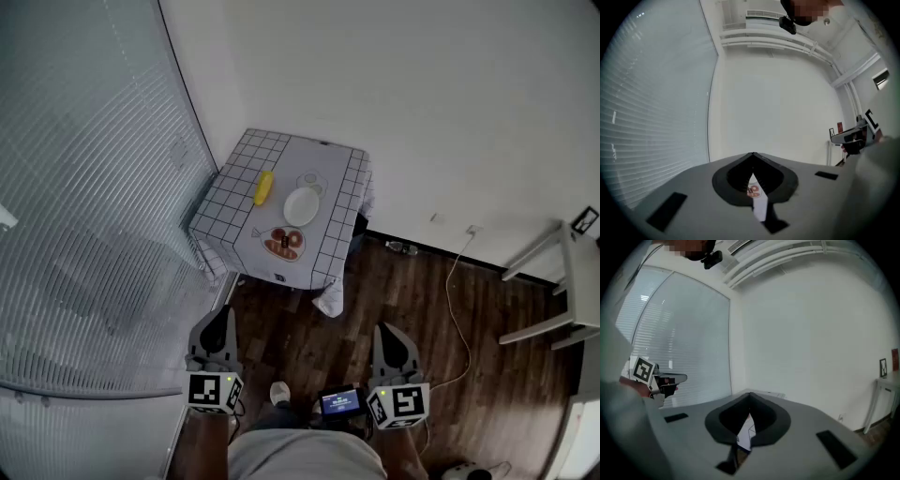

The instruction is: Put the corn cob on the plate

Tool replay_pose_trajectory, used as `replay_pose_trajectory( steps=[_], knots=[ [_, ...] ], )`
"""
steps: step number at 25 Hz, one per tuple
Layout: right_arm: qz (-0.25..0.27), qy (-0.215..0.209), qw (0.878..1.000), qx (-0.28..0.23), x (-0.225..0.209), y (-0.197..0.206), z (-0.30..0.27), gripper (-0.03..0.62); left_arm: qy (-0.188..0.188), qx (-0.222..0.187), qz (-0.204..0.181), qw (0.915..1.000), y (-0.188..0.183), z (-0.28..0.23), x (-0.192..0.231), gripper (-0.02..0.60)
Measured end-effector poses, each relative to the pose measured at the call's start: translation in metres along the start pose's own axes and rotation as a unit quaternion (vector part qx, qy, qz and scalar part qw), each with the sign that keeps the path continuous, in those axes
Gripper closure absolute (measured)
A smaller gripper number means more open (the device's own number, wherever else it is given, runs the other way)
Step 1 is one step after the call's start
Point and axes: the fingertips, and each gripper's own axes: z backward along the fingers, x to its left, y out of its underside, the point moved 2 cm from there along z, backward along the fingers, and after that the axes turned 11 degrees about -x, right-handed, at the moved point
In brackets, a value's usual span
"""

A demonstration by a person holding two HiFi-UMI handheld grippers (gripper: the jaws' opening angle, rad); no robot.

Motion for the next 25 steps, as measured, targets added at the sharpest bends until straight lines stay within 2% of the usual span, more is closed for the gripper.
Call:
replay_pose_trajectory(
  steps=[6, 10, 13, 17, 20, 25],
  knots=[
    [0.005, 0.0, 1.0, -0.016, 0.015, -0.003, 0.007, 0.588, 0.01, 0.002, 0.01, 0.9999, 0.001, 0.012, -0.011, 0.574],
    [0.004, 0.001, 1.0, -0.022, 0.008, -0.008, 0.01, 0.588, 0.015, 0.003, -0.001, 0.9999, 0.0, 0.013, -0.028, 0.574],
    [-0.006, 0.002, 1.0, -0.022, 0.002, -0.005, 0.01, 0.588, 0.01, 0.002, -0.002, 0.9999, 0.0, 0.012, -0.032, 0.574],
    [-0.01, 0.004, 1.0, -0.023, -0.006, 0.0, 0.007, 0.588, -0.003, 0.021, 0.005, 0.9998, 0.011, 0.007, -0.027, 0.574],
    [-0.015, 0.003, 1.0, -0.026, -0.009, 0.003, -0.003, 0.586, -0.014, 0.022, 0.011, 0.9996, 0.017, -0.003, -0.019, 0.574],
    [-0.017, 0.012, 1.0, -0.023, -0.022, 0.006, -0.033, 0.586, -0.009, 0.023, 0.01, 0.9996, 0.023, -0.038, -0.012, 0.574]
  ],
)
